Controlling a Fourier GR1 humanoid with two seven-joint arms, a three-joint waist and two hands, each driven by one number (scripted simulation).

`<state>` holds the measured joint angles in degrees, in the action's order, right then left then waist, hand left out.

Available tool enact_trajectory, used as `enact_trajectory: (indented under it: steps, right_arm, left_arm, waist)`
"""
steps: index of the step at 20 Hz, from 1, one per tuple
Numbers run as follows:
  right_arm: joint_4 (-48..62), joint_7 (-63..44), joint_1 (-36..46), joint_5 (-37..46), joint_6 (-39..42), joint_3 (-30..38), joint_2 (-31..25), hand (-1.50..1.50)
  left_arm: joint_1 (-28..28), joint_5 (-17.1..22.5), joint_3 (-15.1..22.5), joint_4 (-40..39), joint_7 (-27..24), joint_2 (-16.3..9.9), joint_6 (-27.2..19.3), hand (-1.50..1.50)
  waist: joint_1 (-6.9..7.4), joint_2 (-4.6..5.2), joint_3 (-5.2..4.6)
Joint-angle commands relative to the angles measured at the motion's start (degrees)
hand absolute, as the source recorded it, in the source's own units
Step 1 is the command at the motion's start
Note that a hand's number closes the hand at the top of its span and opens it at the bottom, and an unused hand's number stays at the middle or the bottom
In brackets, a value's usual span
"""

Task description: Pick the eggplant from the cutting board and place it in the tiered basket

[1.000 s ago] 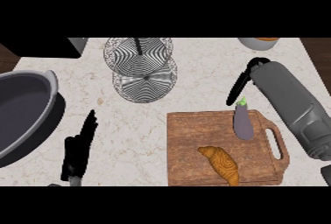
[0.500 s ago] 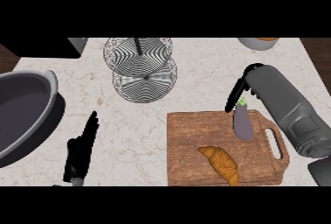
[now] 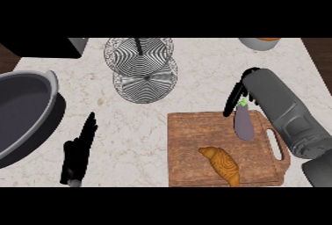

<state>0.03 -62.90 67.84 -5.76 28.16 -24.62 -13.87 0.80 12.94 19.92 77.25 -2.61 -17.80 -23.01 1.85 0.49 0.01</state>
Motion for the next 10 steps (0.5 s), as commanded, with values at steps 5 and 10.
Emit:
enact_trajectory:
  steps: [5,10]
  right_arm:
    - [-0.03,-11.23,-1.45,-0.81,5.46,1.77,-1.31,-1.50]
    - [-0.03,-9.74,-4.69,-0.54,3.31,2.13,0.47,-1.50]
  left_arm:
    - [-1.98,-0.85,-1.03,-2.78,-0.16,1.30,0.10,0.00]
    - [1.05,-1.09,-0.71,1.57,1.21,-0.30,0.75,0.00]
  waist:
    - [-0.74,0.06,-0.05]
    - [-0.13,0.04,0.01]
